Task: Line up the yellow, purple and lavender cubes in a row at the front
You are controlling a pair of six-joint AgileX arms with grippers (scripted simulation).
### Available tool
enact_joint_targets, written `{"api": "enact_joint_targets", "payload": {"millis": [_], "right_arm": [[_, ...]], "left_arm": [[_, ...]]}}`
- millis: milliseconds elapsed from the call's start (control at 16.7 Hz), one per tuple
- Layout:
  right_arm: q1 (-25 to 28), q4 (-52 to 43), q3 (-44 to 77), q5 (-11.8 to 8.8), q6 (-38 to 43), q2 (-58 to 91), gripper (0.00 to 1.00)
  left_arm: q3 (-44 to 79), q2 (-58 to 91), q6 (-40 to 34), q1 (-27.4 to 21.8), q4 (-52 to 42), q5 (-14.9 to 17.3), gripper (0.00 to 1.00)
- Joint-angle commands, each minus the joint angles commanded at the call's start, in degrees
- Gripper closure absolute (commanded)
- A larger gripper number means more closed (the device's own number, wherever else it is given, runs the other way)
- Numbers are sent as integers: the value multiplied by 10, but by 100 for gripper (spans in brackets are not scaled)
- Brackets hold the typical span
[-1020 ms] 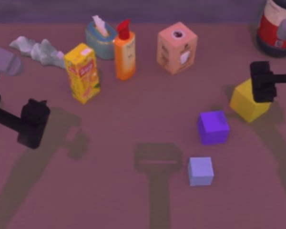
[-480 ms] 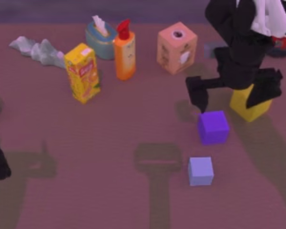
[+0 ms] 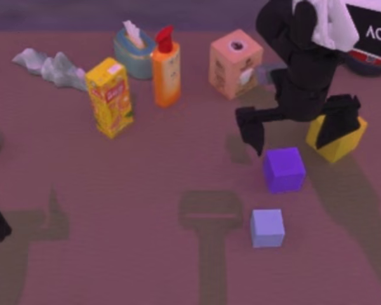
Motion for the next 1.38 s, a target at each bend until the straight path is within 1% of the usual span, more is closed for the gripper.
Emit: {"api": "enact_joint_targets", "payload": {"millis": [120, 240, 600, 900, 1380], "right_arm": [[-2, 2, -1, 0, 0, 1, 0], [-1, 23, -16, 0, -1, 9, 0], [1, 157, -95, 1, 1, 58, 0], [1, 170, -105, 1, 2, 65, 0], [1, 170, -105, 1, 2, 65, 60]], "left_arm": [[0, 0, 0, 0, 0, 0, 0], [0, 0, 0, 0, 0, 0, 0], [0, 0, 0, 0, 0, 0, 0], [0, 0, 0, 0, 0, 0, 0], [0, 0, 0, 0, 0, 0, 0]]}}
